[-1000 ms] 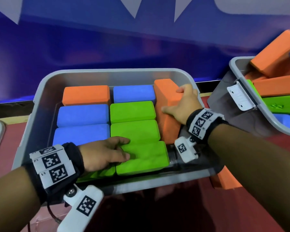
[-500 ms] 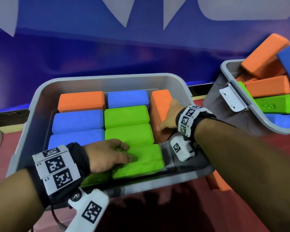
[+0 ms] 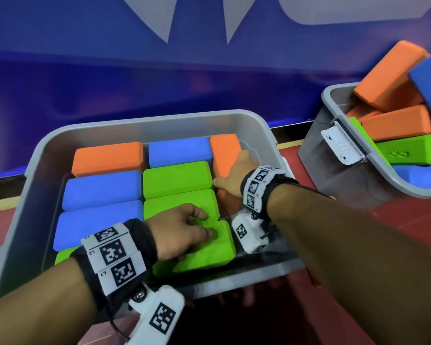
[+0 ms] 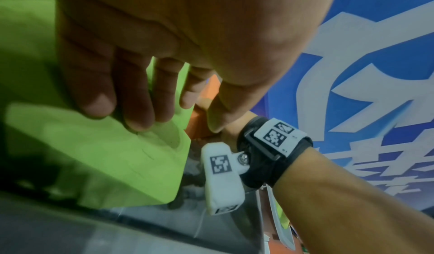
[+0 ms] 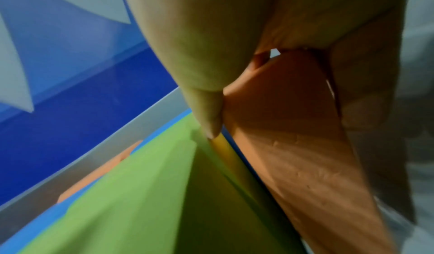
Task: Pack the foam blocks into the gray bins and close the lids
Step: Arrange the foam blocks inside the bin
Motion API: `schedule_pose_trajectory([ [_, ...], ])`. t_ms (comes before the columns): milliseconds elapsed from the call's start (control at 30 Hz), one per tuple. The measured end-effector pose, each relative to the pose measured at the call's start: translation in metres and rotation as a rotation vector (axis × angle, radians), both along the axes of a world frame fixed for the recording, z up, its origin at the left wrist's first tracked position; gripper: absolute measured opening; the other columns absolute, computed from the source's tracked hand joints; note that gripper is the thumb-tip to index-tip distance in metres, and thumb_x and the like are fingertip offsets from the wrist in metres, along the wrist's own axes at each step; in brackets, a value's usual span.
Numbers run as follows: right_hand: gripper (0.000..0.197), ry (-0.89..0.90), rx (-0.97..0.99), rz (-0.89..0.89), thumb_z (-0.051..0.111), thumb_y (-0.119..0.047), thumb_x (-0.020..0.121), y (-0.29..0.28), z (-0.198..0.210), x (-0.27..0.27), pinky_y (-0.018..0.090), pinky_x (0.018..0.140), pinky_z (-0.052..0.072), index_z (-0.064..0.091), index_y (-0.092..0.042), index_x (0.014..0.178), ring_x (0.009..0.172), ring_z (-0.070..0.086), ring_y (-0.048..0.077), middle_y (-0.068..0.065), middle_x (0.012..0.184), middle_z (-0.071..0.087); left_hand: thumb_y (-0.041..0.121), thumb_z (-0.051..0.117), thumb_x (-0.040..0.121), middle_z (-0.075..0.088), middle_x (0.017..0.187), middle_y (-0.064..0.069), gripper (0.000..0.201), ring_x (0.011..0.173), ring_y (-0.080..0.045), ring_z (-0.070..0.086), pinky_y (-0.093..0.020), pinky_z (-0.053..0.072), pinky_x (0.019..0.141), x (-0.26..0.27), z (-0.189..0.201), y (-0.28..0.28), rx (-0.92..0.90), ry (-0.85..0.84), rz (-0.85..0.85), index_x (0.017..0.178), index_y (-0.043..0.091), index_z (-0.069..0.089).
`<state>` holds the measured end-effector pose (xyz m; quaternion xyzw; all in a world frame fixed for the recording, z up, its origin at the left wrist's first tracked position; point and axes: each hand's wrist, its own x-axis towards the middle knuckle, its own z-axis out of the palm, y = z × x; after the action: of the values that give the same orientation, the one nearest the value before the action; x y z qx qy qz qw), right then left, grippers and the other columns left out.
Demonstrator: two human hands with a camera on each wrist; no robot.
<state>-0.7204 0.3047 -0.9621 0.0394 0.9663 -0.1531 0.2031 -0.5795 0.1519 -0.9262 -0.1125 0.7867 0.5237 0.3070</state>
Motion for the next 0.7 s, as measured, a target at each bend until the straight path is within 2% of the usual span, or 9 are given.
schedule_pose_trajectory([
  [200,0.108,-0.091,0.008,0.048,0.062,-0.064,0.076,0.003,0.005,-0.002,0.044,0.103,0.042,0.004,-0.012,0.151,0.123,0.050,0.039,0.018,0.141,0.046,0.054,0.064,0.049,0.066,0.080,0.001,0.062,0.062,-0.018,0.054,-0.024,0.043,0.057,-0.004,0.002,0.007,-0.117,0.006,-0.078,0.106,0.030,0.057],
  [267,0.089,-0.121,0.002,0.109,0.059,-0.055,0.083,0.012,0.020,0.003,0.041,0.101,0.043,0.019,-0.010,0.149,0.120,0.053,0.036,0.015,0.137,0.051,0.058,0.063,0.043,0.066,0.077,0.000,0.068,0.059,-0.018,0.052,-0.023,0.040,0.055,-0.005,0.006,0.015,-0.120,0.016,-0.111,0.104,0.030,0.057],
  [367,0.033,0.002,-0.012,0.192,0.049,-0.024,0.095,0.034,0.056,-0.008,0.033,0.092,0.050,0.059,-0.009,0.122,0.108,0.061,0.029,0.011,0.121,0.064,0.044,0.064,0.053,0.066,0.080,-0.005,0.049,0.062,-0.020,0.052,-0.028,0.041,0.060,-0.014,0.010,0.031,-0.051,0.064,-0.056,0.099,0.027,0.057],
  [433,0.026,0.093,-0.083,0.088,0.049,-0.022,0.094,0.068,0.079,-0.018,0.027,0.080,0.050,0.067,-0.014,0.111,0.100,0.062,0.026,0.006,0.109,0.067,0.030,0.066,0.063,0.063,0.083,-0.004,0.035,0.065,-0.020,0.053,-0.025,0.040,0.057,-0.024,0.017,0.053,0.031,0.089,-0.022,0.096,0.024,0.056],
  [467,0.025,0.149,-0.135,0.003,0.051,-0.022,0.092,0.088,0.085,-0.023,0.025,0.072,0.047,0.068,-0.016,0.109,0.093,0.061,0.025,0.005,0.103,0.065,0.026,0.067,0.065,0.063,0.085,-0.003,0.035,0.066,-0.020,0.054,-0.024,0.040,0.056,-0.027,0.021,0.064,0.061,0.106,-0.014,0.098,0.024,0.056],
  [533,0.018,0.173,-0.161,-0.137,0.052,-0.024,0.092,0.131,0.087,-0.026,0.026,0.069,0.046,0.065,-0.022,0.104,0.087,0.056,0.022,0.004,0.098,0.060,0.027,0.065,0.060,0.062,0.085,-0.001,0.047,0.070,-0.020,0.056,-0.027,0.043,0.061,-0.032,0.026,0.089,0.117,0.134,0.001,0.106,0.025,0.056],
  [600,0.005,0.066,-0.150,-0.252,0.053,-0.026,0.092,0.174,0.070,-0.026,0.025,0.069,0.053,0.057,-0.024,0.089,0.087,0.061,0.022,0.004,0.100,0.059,0.030,0.063,0.059,0.063,0.082,0.003,0.046,0.072,-0.020,0.059,-0.030,0.044,0.063,-0.036,0.028,0.114,0.162,0.168,0.009,0.104,0.028,0.059],
  [667,0.017,-0.080,-0.084,-0.306,0.056,-0.025,0.092,0.206,0.041,-0.013,0.020,0.056,0.052,0.050,-0.022,0.076,0.081,0.062,0.019,0.004,0.100,0.058,0.033,0.063,0.058,0.064,0.077,0.007,0.037,0.072,-0.017,0.062,-0.029,0.046,0.062,-0.037,0.030,0.139,0.181,0.205,-0.026,0.095,0.031,0.063],
  [700,0.021,-0.129,-0.083,-0.328,0.058,-0.024,0.091,0.217,0.025,-0.009,0.022,0.061,0.054,0.048,-0.022,0.073,0.083,0.062,0.020,0.005,0.101,0.058,0.033,0.064,0.058,0.064,0.074,0.007,0.034,0.070,-0.017,0.063,-0.029,0.046,0.062,-0.037,0.031,0.153,0.194,0.211,-0.060,0.092,0.032,0.064],
])
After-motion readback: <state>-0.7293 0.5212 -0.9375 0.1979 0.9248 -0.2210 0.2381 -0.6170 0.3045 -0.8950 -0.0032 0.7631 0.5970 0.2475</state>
